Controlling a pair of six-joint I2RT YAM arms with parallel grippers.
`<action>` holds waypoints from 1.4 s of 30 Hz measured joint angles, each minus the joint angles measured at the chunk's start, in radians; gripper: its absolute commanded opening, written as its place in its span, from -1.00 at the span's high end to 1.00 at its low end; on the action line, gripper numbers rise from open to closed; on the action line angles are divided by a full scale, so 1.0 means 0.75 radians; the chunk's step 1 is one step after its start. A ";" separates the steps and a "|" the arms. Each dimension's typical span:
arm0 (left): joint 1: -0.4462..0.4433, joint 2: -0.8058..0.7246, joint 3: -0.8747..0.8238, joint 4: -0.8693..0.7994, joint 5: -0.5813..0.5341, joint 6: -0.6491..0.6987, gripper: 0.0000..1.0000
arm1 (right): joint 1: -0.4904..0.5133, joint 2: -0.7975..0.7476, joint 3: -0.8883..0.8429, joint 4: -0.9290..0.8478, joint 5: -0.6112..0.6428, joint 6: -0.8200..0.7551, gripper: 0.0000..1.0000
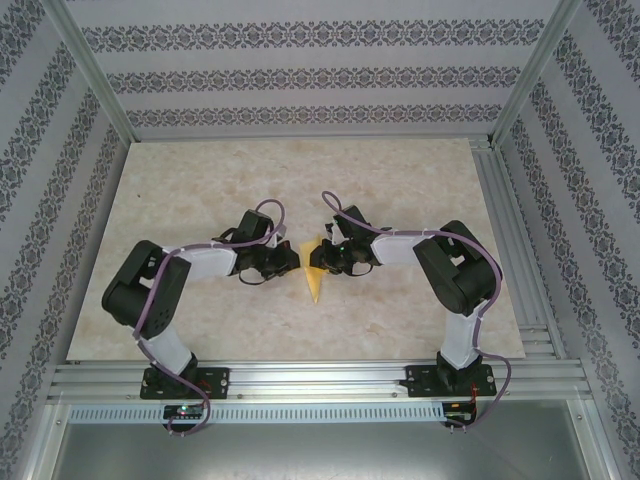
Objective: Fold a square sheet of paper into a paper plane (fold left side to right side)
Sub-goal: Fold the wing for the fifth time at the center of the table.
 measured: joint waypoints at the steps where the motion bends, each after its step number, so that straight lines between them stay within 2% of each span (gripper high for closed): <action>1: -0.001 0.019 0.006 0.007 0.007 -0.007 0.92 | 0.000 0.000 0.000 0.001 0.000 0.000 0.55; 13: -0.001 0.152 0.067 0.104 0.025 -0.104 0.97 | 0.000 0.000 0.000 0.001 0.000 0.001 0.56; 23: -0.001 0.190 0.112 0.116 0.022 -0.111 0.98 | 0.000 0.000 0.000 0.001 0.000 0.001 0.55; 29: -0.006 0.200 0.158 0.042 0.004 -0.064 0.99 | 0.000 -0.001 0.000 0.001 -0.001 0.002 0.51; 34: -0.004 0.228 0.196 -0.013 0.005 -0.019 1.00 | -0.001 -0.006 0.004 -0.003 -0.001 0.004 0.40; 42: -0.006 0.258 0.236 -0.068 0.002 0.041 1.00 | -0.001 -0.028 0.003 -0.025 0.020 0.003 0.37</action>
